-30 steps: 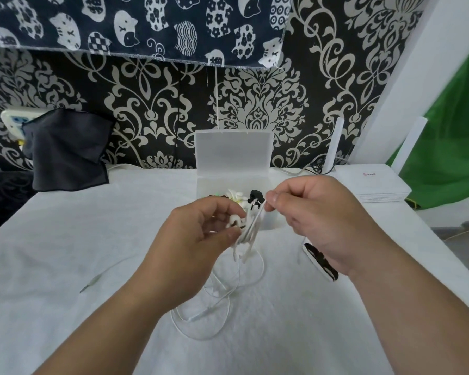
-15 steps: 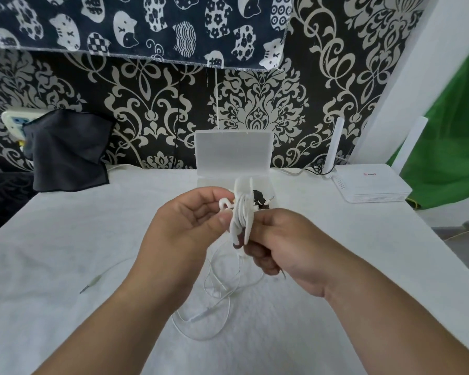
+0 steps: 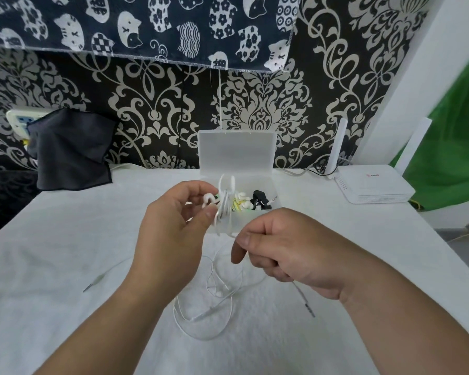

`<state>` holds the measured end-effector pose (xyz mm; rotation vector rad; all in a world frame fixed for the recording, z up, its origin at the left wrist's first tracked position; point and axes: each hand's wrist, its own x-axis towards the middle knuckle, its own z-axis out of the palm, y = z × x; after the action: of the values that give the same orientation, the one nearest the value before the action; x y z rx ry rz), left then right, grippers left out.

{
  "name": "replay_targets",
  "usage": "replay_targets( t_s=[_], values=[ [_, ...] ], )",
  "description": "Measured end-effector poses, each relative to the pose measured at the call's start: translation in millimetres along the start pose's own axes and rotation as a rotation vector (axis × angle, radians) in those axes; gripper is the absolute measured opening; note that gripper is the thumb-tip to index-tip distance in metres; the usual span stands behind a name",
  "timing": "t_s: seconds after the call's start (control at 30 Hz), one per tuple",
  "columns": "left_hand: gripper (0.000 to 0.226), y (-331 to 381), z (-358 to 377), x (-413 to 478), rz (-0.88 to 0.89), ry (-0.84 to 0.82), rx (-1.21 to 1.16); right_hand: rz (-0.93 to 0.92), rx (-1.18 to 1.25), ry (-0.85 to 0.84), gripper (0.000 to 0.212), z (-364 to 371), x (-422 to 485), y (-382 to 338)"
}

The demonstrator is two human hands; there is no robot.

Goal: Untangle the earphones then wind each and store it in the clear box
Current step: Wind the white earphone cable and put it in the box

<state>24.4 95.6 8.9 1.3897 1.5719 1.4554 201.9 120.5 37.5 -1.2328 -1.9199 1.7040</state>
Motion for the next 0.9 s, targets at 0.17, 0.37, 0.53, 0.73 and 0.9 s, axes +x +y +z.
replay_targets(
  t_s=[0.17, 0.37, 0.53, 0.73, 0.9],
  values=[
    [0.029, 6.8, 5.2, -7.4, 0.088, -0.041, 0.159, -0.06, 0.011, 0.072, 0.029, -2.5, -2.5, -4.2],
    [0.03, 8.9, 5.0, -8.7, 0.143, -0.144, 0.239, -0.104, 0.133, 0.278, 0.029, -15.1, -2.2, -5.6],
    [0.031, 9.5, 3.5, -9.5, 0.096, -0.26, 0.163, -0.11, 0.166, 0.379, 0.027, -26.8, -3.3, -2.5],
    [0.033, 9.0, 4.2, -10.3, 0.073, -0.379, 0.12, -0.078, 0.052, 0.466, 0.026, -29.7, 0.3, 4.3],
    [0.031, 8.9, 3.3, -10.4, 0.066, -0.395, 0.132, -0.038, 0.083, 0.421, 0.027, -27.6, 1.5, 4.2]
  ],
)
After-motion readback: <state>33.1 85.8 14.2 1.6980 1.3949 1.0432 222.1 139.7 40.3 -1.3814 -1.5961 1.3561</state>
